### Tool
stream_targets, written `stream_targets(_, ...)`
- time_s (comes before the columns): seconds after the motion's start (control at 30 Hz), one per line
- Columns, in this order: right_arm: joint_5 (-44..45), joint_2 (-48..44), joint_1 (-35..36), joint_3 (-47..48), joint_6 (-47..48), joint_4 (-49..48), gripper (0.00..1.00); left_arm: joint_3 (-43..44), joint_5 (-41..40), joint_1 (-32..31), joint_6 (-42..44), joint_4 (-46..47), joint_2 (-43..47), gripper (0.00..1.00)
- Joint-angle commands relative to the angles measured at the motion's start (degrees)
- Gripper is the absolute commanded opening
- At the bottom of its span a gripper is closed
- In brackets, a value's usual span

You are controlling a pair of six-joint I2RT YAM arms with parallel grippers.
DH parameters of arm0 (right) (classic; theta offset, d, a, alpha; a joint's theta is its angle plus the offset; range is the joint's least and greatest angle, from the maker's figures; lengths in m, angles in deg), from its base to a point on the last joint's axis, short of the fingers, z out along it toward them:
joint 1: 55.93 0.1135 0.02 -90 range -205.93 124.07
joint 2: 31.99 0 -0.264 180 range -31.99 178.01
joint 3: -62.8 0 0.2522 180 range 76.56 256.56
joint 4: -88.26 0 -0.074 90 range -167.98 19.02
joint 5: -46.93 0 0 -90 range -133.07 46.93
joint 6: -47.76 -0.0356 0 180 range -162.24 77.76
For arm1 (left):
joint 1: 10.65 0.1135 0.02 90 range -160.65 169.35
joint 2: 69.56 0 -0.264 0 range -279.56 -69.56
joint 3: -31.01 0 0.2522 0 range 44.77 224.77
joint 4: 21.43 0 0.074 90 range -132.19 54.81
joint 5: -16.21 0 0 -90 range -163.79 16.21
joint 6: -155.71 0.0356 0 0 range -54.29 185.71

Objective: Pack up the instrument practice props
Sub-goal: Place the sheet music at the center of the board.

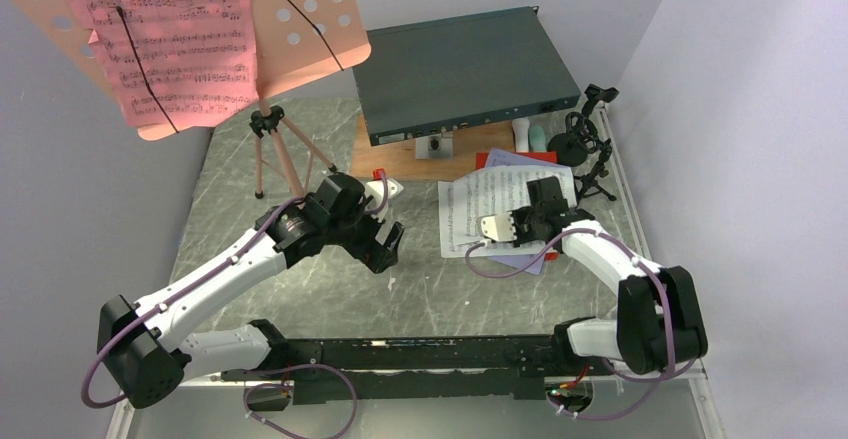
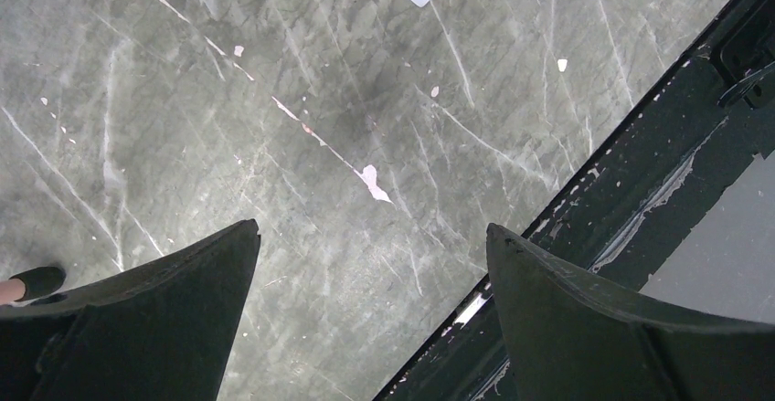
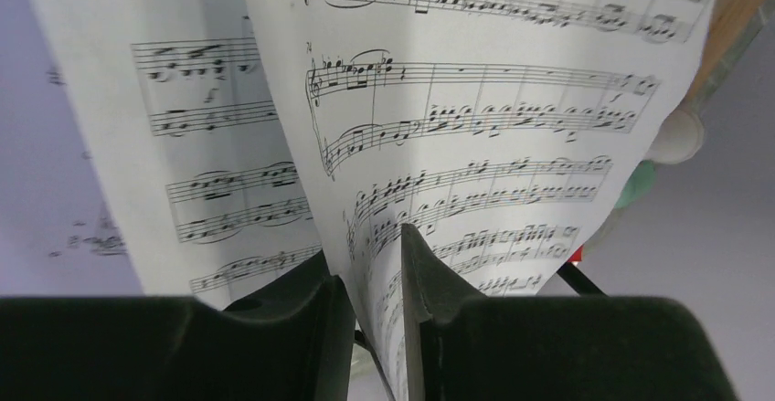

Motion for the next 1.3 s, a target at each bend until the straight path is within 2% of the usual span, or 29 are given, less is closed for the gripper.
stream_targets(0.0, 5.38, 2.52, -0.15, 2.78, -1.84, -6.18, 0.26, 1.83, 0.05, 0.15, -1.14, 0.39, 1.85, 0.99)
stream_targets(0.07, 6.69, 2.07, -0.47, 2.61, -3.07, -6.17, 0.3, 1.74, 0.06, 0.15, -1.14, 0.3, 2.24, 1.0)
stream_targets(0.17, 7.5, 0.02, -0.75, 1.31, -4.35, -6.56, 0.44, 1.57, 0.08, 0.19, -1.06, 0.45, 2.71, 0.99)
stream_targets(0.4, 5.96, -4.81, -1.04, 0.27, -7.34, -2.89, 0.55, 2.34, 0.89, 0.19, -0.95, 0.46, 1.96, 1.0)
stream_targets(0.53, -0.56, -7.34, -0.93, 1.86, -10.36, 4.62, 0.61, 2.98, 1.71, 0.22, -1.05, 0.19, 2.17, 0.99)
stream_targets(0.67, -11.41, -10.28, 0.08, 5.7, -16.79, 15.55, 0.74, 4.37, 2.18, 0.14, -1.05, -0.84, 2.77, 0.99)
stream_targets(0.8, -23.91, -12.35, 1.72, 9.56, -21.39, 25.74, 0.8, 6.52, 2.15, 0.16, -0.89, -1.81, 3.25, 1.0)
stream_targets(0.87, -31.07, -12.94, 2.11, 11.19, -23.34, 29.27, 0.81, 9.04, 2.18, 0.18, -0.96, -3.36, 3.13, 1.0)
stream_targets(1.0, -45.67, -13.33, 2.12, 13.52, -25.25, 34.31, 0.86, 19.47, 1.1, 0.14, -0.57, -8.43, 1.64, 0.99)
stream_targets(1.1, -49.43, -12.9, 1.38, 14.09, -23.16, 37.0, 0.88, 27.67, -3.6, 0.19, -0.13, -13.21, -0.23, 0.99)
stream_targets(1.27, -52.17, -14.17, -1.47, 10.49, -24.31, 34.18, 0.89, 42.03, -17.06, 0.16, -1.34, -22.94, -5.24, 0.99)
